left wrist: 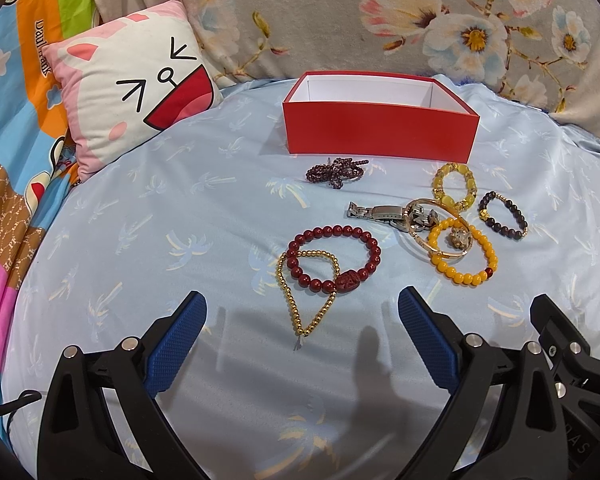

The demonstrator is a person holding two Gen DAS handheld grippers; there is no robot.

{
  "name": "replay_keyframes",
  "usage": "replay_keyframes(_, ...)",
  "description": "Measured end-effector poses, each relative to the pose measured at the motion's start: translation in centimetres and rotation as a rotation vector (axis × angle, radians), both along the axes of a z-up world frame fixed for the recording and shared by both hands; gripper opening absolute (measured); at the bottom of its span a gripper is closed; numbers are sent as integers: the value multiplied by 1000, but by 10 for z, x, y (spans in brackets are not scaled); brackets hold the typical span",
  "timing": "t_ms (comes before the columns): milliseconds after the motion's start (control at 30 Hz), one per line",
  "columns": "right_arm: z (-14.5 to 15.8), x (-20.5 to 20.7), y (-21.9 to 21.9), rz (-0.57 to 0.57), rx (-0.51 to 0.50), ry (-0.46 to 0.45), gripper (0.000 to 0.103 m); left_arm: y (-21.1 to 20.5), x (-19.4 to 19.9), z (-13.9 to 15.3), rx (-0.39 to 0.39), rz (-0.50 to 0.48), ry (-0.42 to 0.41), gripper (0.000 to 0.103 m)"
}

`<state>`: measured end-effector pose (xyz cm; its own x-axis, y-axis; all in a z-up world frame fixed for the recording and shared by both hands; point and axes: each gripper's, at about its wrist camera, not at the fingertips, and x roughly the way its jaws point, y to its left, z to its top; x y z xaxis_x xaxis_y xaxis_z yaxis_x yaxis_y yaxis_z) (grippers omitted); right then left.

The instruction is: Organize jewelry

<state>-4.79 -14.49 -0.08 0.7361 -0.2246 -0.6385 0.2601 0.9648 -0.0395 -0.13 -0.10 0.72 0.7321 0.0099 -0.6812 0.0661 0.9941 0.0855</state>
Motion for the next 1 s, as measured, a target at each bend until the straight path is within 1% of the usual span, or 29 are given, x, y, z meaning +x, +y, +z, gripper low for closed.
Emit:
replay_keyframes(800, 0, 0, 0, 0, 0, -2, 91, 0, -1, 1, 0, -1, -3, 92)
replay_keyframes(933, -3, -1, -2, 1, 3, -2, 91, 1, 0, 7, -9, -6, 0, 92)
replay_keyframes(1000, -3, -2, -3, 2, 9, -3, 91, 4, 1, 10, -28, -12, 8, 93)
